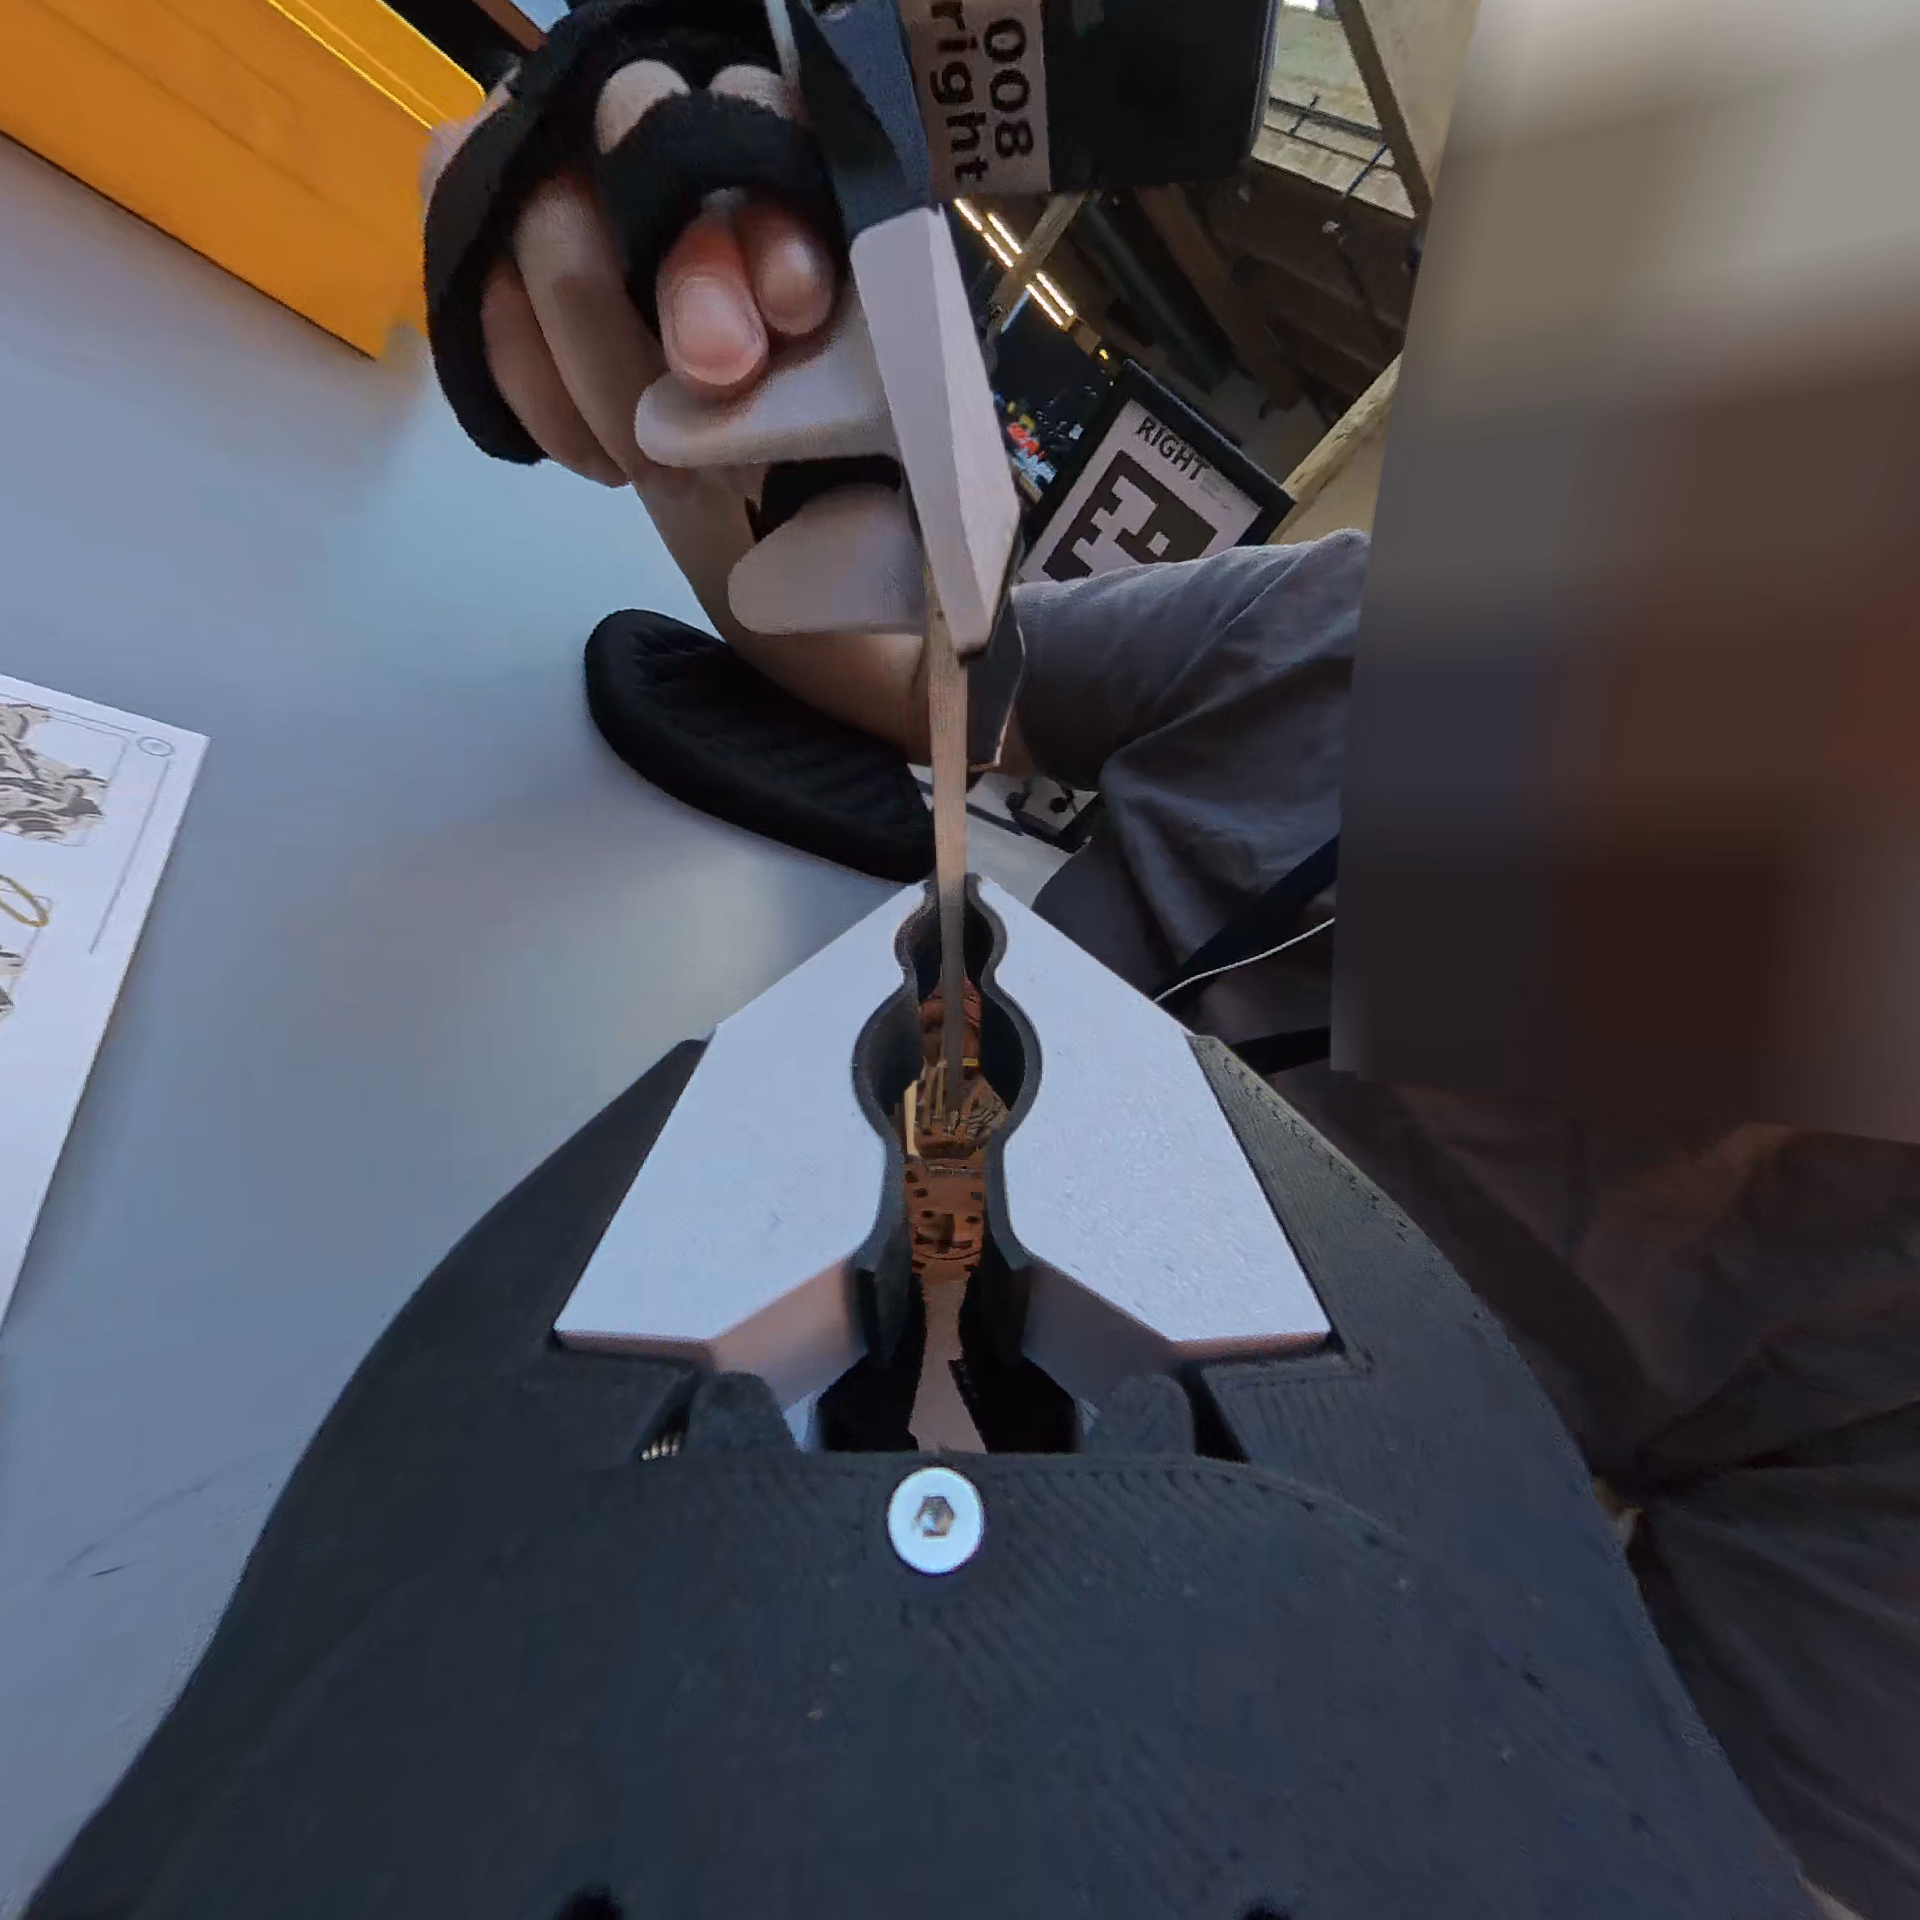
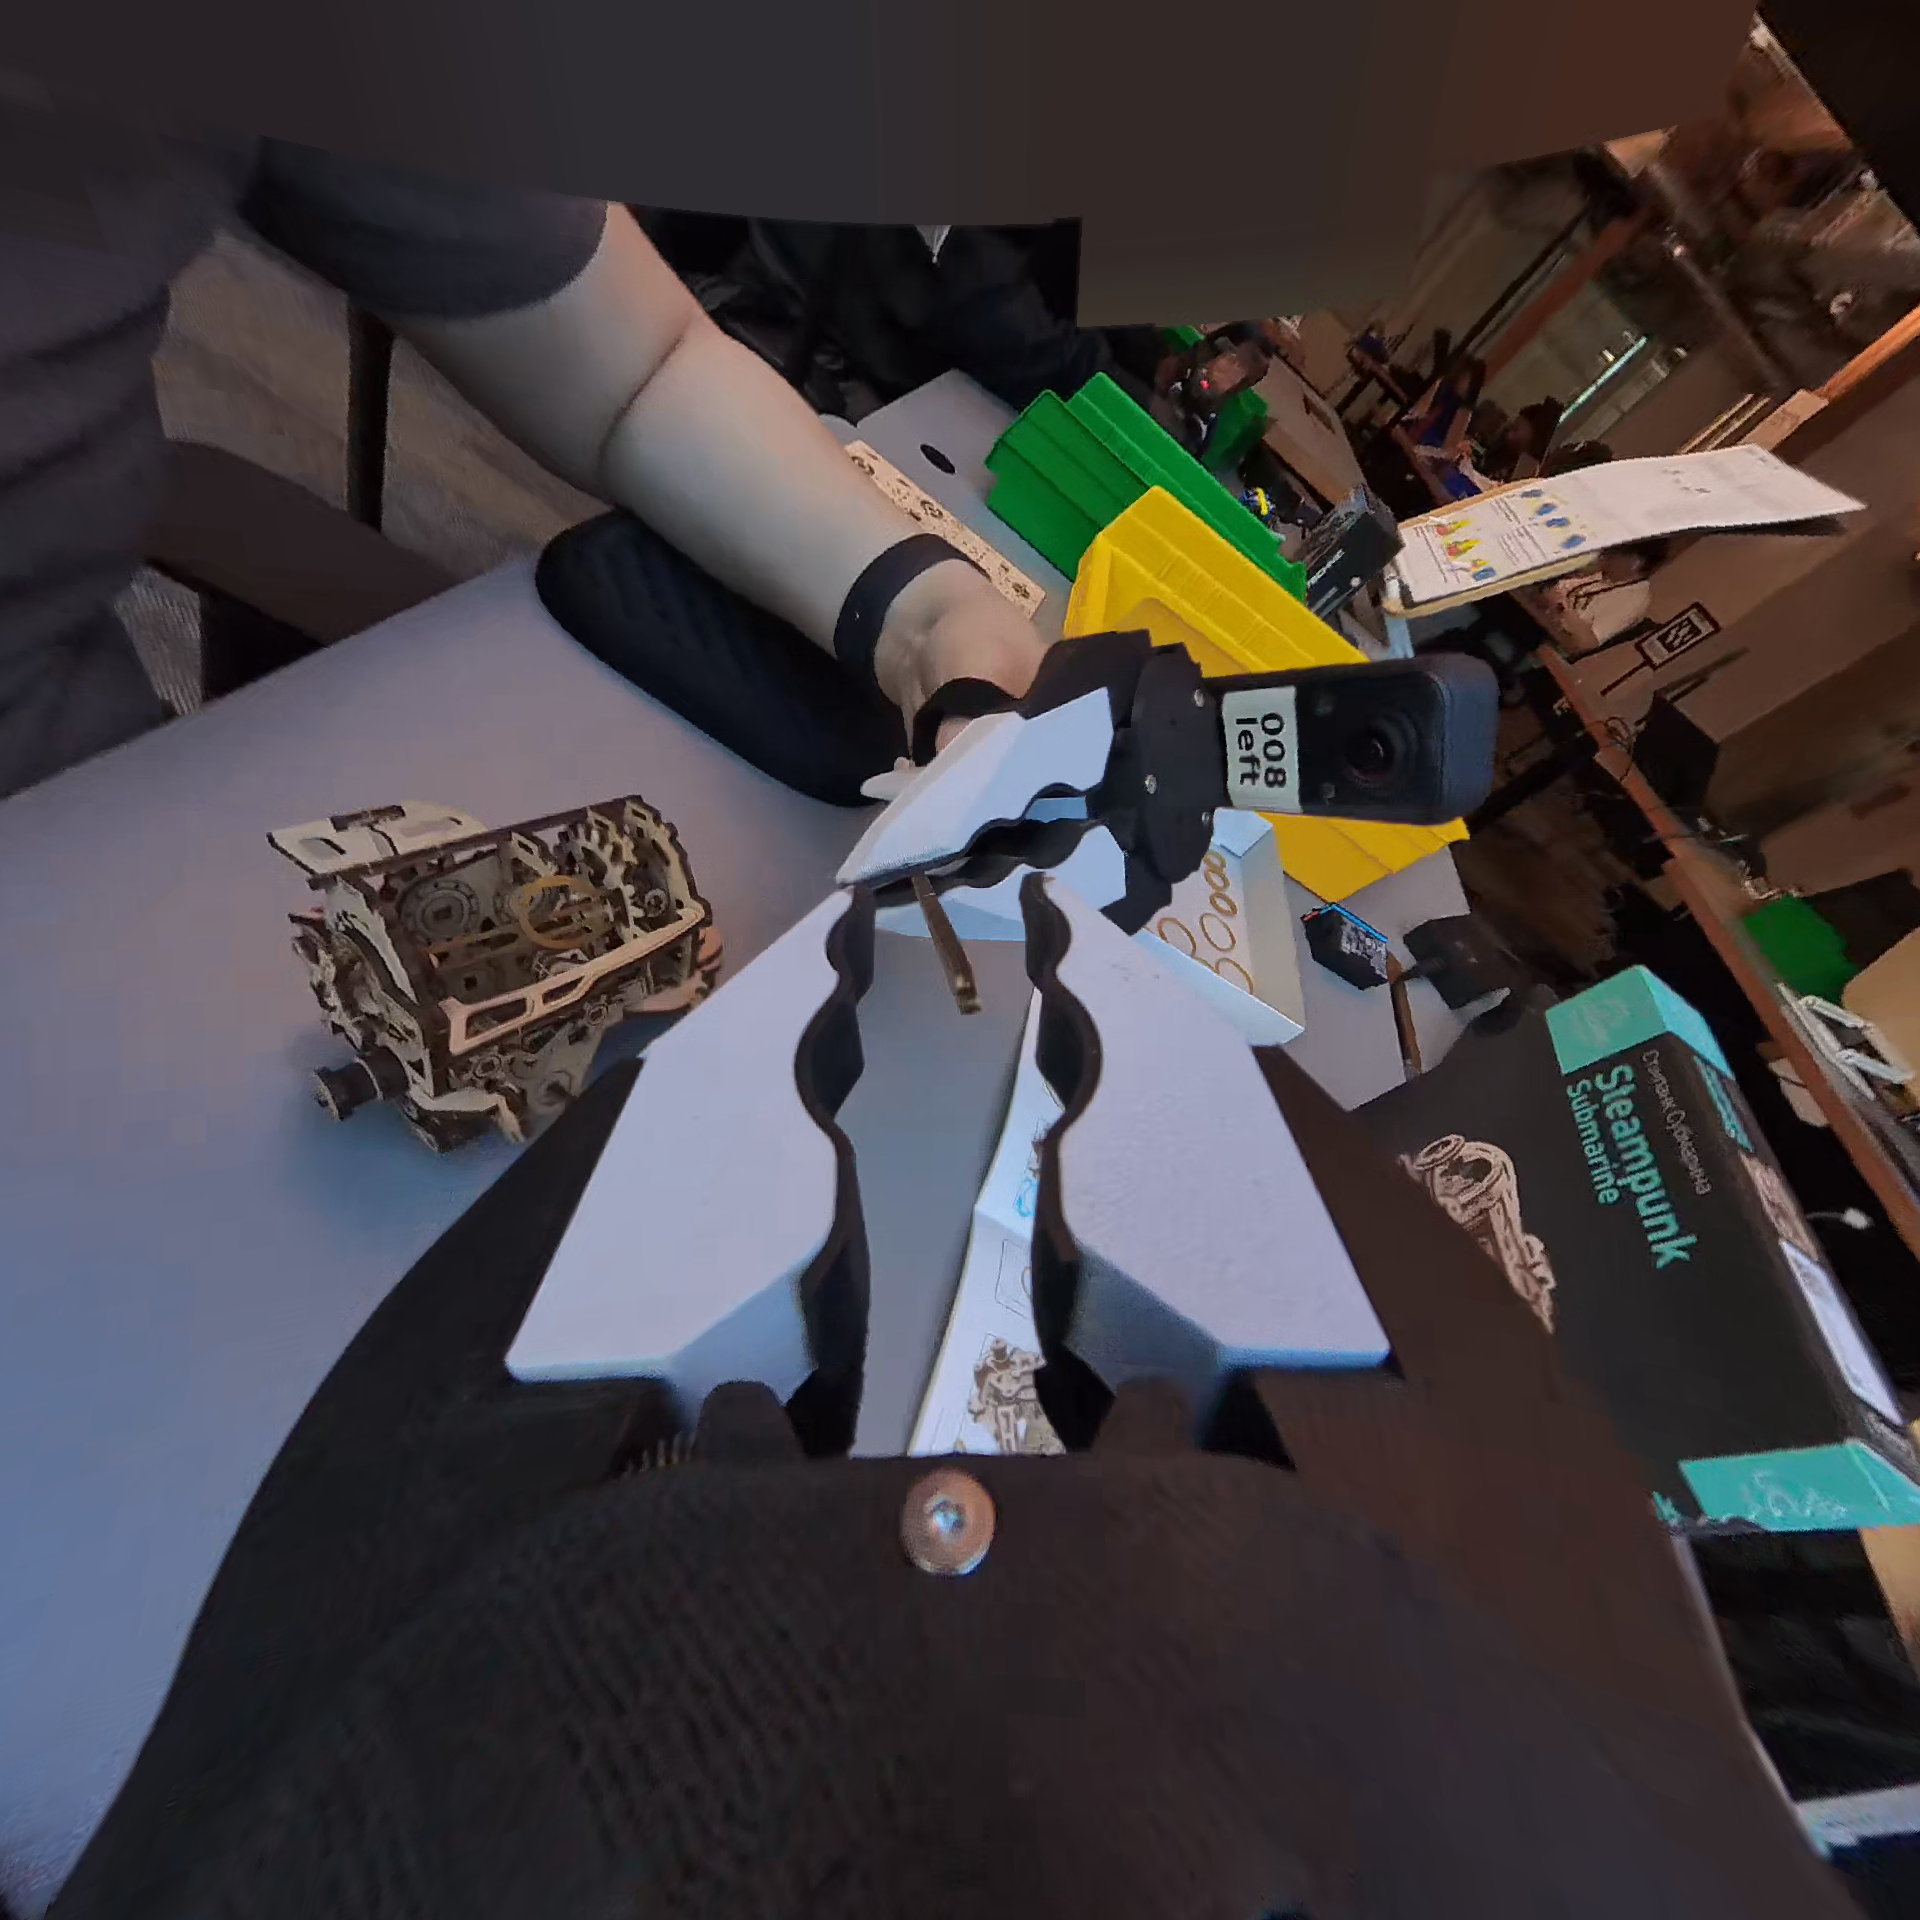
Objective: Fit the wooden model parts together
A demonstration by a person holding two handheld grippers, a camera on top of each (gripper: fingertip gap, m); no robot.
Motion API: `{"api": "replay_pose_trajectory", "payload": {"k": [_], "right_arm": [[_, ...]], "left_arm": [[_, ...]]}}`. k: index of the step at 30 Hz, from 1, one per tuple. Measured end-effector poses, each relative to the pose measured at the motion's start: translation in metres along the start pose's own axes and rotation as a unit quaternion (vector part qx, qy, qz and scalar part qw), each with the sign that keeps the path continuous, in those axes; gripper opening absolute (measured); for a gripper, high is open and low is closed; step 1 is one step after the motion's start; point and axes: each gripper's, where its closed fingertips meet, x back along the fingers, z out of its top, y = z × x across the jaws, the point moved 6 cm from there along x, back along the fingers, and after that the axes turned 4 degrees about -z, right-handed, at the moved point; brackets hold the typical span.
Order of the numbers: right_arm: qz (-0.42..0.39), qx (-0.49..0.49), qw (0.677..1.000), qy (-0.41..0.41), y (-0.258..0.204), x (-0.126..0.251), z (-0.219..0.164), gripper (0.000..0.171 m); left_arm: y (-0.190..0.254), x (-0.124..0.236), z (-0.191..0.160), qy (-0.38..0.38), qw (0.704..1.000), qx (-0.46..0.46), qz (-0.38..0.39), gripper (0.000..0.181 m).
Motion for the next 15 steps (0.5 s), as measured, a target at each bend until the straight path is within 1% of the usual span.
{"api": "replay_pose_trajectory", "payload": {"k": [1,3,6,10,14,15], "right_arm": [[0.009,0.013,1.000,-0.004,-0.003,-0.004,-0.001,0.024],[0.028,0.010,1.000,-0.006,-0.007,-0.009,-0.002,0.021],[0.024,0.021,0.999,-0.010,-0.007,-0.010,-0.001,0.017],[0.019,0.029,0.999,-0.029,-0.007,-0.011,-0.003,0.010],[0.024,0.029,0.998,-0.041,-0.010,-0.014,-0.006,0.010],[0.027,0.030,0.998,-0.042,-0.011,-0.015,-0.006,0.007]], "left_arm": [[0.000,-0.001,-0.001,0.002,1.000,0.012,-0.010,0.000],[0.000,-0.004,-0.002,0.002,0.999,0.023,-0.027,0.001],[-0.002,-0.005,-0.005,-0.013,0.999,0.025,-0.018,0.000],[-0.001,-0.004,-0.004,-0.007,0.999,0.030,-0.026,0.000],[0.000,-0.006,-0.005,-0.010,0.999,0.029,-0.032,0.001],[0.000,-0.007,-0.006,-0.012,0.999,0.029,-0.033,0.001]]}}
